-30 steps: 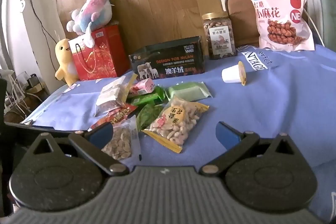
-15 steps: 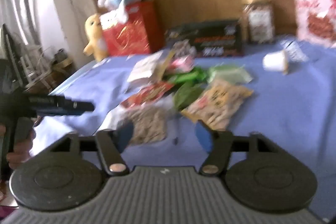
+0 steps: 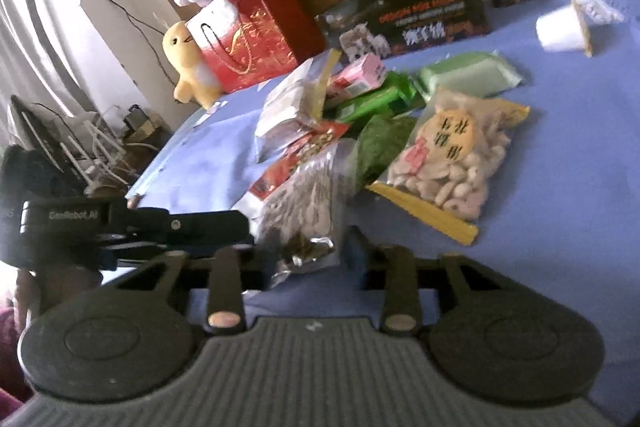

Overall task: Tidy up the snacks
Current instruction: 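Grasp the clear seed bag with the left gripper and lift it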

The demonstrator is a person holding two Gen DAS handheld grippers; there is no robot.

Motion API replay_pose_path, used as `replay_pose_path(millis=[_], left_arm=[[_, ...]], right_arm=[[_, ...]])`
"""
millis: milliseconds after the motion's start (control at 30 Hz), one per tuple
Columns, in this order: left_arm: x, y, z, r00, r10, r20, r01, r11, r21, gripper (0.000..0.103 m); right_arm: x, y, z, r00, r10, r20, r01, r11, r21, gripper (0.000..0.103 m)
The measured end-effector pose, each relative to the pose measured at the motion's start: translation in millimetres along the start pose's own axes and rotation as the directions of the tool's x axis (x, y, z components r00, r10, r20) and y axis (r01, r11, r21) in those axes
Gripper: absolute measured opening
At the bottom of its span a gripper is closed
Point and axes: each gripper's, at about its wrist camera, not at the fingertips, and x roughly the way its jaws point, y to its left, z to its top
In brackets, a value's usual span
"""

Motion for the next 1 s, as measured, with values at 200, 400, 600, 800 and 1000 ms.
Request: replay_pose_path(millis=[200,400,600,800,1000], left_arm=[[5.1,-9.4,2.9,0.998,0.056,0.009,-0.056,0.997,0.048,0.010],[-25.0,1.9,6.1,0.993,0.085,0.081,-0.087,0.996,0.020,0.056],[-6.9,6.2,4.0,1.000,0.022,0.010,-0.022,1.000,-0.021,0.057],[0.5,9.9,2.8,1.000,-0.009,0.013,0.009,0.999,-0.047,0.058],[-8.1,12.7,6.0,0.999,0.011,0.036,-0.009,0.999,-0.038,0.060]], right_arm=[[-0.1,-6.9,6.5,0.999,0.039,-0.021,-0.038,0.998,0.052,0.023],[-9.0,-36.6,18.3,0.975,0.221,0.026,-0.219,0.932,0.289,0.013],[-5.0,-48.1,20.6,0.945,0.322,0.049,-0.311,0.847,0.431,0.013],[-6.6,-64.8,19.1,0.932,0.356,0.070,-0.339,0.785,0.519,0.013],[-12.6,-84.6,17.9,0.887,0.428,0.171,-0.437,0.663,0.607,0.013]])
